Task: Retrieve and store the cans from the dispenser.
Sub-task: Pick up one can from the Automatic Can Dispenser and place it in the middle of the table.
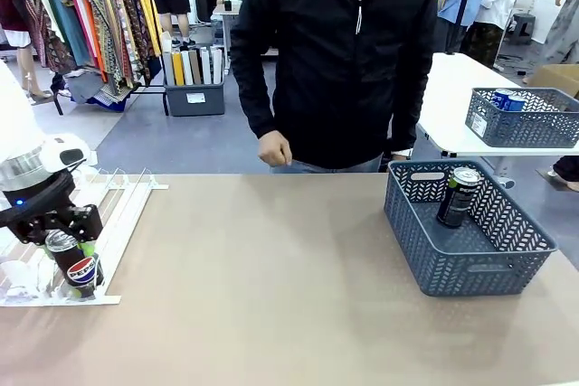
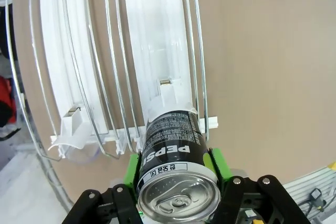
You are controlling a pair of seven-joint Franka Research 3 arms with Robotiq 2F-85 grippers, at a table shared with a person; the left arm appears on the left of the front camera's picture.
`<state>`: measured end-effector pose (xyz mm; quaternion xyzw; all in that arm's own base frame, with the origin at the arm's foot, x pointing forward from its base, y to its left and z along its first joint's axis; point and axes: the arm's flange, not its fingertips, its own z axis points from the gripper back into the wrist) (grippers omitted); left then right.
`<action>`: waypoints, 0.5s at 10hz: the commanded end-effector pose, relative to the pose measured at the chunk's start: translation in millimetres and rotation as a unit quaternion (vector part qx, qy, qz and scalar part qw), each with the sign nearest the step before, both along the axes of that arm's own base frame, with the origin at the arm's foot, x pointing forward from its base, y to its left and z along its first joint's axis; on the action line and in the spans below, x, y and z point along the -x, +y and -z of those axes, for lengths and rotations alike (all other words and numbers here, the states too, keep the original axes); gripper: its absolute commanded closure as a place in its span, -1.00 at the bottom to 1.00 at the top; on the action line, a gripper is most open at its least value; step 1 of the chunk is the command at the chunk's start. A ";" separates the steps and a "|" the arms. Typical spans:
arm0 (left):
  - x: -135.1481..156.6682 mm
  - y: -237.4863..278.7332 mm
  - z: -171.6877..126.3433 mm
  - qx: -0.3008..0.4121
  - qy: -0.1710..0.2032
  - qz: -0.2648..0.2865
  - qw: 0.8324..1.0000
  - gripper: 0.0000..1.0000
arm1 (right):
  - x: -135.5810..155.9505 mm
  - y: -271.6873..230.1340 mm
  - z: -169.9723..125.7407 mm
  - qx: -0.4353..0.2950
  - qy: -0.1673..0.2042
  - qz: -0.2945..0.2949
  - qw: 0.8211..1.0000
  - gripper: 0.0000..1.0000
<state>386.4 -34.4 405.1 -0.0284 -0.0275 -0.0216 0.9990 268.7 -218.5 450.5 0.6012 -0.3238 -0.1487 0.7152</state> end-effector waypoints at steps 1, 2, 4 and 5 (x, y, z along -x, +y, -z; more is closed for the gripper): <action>2.8 -3.0 -14.3 -0.016 -0.017 -0.006 1.000 1.00 | -1.4 1.2 -3.0 -0.004 -0.009 0.003 1.000 -1.00; 9.3 -4.0 -38.5 -0.038 -0.040 0.001 0.998 1.00 | -1.4 1.2 -3.0 -0.004 -0.009 0.003 1.000 -1.00; 25.9 -11.6 -94.2 -0.068 -0.078 -0.001 0.995 1.00 | -1.4 1.2 -3.0 -0.004 -0.009 0.003 1.000 -1.00; 38.5 -16.7 -119.9 -0.053 -0.106 0.008 0.993 1.00 | -1.4 1.2 -3.0 -0.004 -0.009 0.003 1.000 -1.00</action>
